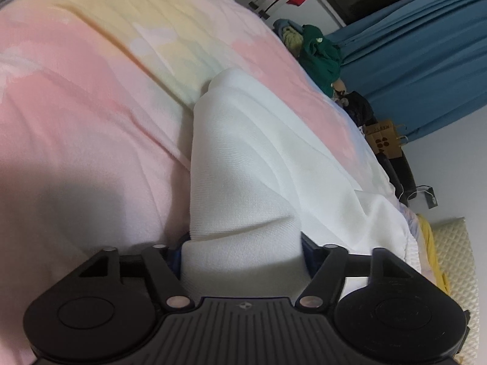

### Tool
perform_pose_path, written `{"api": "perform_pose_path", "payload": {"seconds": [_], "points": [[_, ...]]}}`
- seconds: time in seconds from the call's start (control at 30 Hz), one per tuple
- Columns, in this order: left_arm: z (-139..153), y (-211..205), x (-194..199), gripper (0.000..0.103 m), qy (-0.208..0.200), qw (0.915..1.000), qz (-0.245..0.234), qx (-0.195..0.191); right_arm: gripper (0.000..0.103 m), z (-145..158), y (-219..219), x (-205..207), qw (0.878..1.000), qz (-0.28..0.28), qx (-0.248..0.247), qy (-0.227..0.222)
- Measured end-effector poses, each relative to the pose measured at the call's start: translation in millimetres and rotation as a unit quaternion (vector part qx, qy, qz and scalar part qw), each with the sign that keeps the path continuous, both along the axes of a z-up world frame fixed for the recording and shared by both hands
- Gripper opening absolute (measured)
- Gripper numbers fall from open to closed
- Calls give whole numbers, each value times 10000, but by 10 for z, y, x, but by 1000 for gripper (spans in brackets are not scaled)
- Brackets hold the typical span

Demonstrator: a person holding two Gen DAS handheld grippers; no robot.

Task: Fold clothes
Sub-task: 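Fold the sweatpants in half with both grippers, bringing cuffs to waistband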

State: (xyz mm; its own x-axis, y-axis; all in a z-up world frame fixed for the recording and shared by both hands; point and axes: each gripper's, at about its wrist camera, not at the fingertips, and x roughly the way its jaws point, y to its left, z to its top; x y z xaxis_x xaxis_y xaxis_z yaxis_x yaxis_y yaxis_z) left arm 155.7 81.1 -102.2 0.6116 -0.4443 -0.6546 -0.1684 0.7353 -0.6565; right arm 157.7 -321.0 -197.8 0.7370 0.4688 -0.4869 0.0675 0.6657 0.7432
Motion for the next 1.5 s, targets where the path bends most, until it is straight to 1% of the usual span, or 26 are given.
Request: {"api": "perform_pose_path", "payload": {"seconds": [0.17,0.3,0.47,0.6,0.7,0.73,0.83,0.93,1.03,1.17,1.23,1.3,1.37,1.47,1.5], "points": [[112,6,-106,48,-249,9995,140,-151,41,136,14,-136,9993,-8,-73,-372],[218,48,-204,44,-475,9978,195,-416,38,316,25,-254,9972,-62,-51,-741],[522,-108,-221,43,-724,9957,-49,-571,38,616,-116,-399,9937,-304,-46,-1082],[856,-509,-28,42,-814,9946,-330,-550,38,878,-273,-514,9897,-545,-49,-1320],[1107,-815,120,42,-882,9932,-541,-534,38,1011,-654,-452,9872,-811,17,-1370],[1197,-1007,237,42,-904,9926,-634,-513,38,1052,-791,-426,9863,-902,42,-1382],[1401,-1593,624,42,-909,9900,-1039,-288,38,1178,-1201,-347,9828,-1176,116,-1416],[1551,-2300,1161,42,-878,9865,-1371,-146,38,1168,-1696,-109,9813,-1389,131,-1324],[1628,-2971,1643,42,-866,9832,-1602,-142,38,1143,-2200,147,9796,-1594,141,-1218],[1621,-3831,2155,41,-807,9786,-1891,-43,38,1110,-2873,488,9764,-1866,153,-1074],[1573,-4184,2353,41,-816,9765,-1996,39,38,1094,-3209,658,9745,-2001,159,-1002],[1444,-4451,2617,42,-835,9742,-2094,92,38,1077,-3545,829,9723,-2136,165,-930],[1217,-4667,2826,42,-776,9725,-2192,158,38,890,-3734,927,9717,-2187,139,-878],[888,-4931,3047,42,-460,9705,-2317,481,38,510,-3859,1008,9735,-2209,130,-569],[780,-4905,3020,42,-370,9700,-2338,547,38,390,-3878,1024,9751,-2172,88,-433]]}}
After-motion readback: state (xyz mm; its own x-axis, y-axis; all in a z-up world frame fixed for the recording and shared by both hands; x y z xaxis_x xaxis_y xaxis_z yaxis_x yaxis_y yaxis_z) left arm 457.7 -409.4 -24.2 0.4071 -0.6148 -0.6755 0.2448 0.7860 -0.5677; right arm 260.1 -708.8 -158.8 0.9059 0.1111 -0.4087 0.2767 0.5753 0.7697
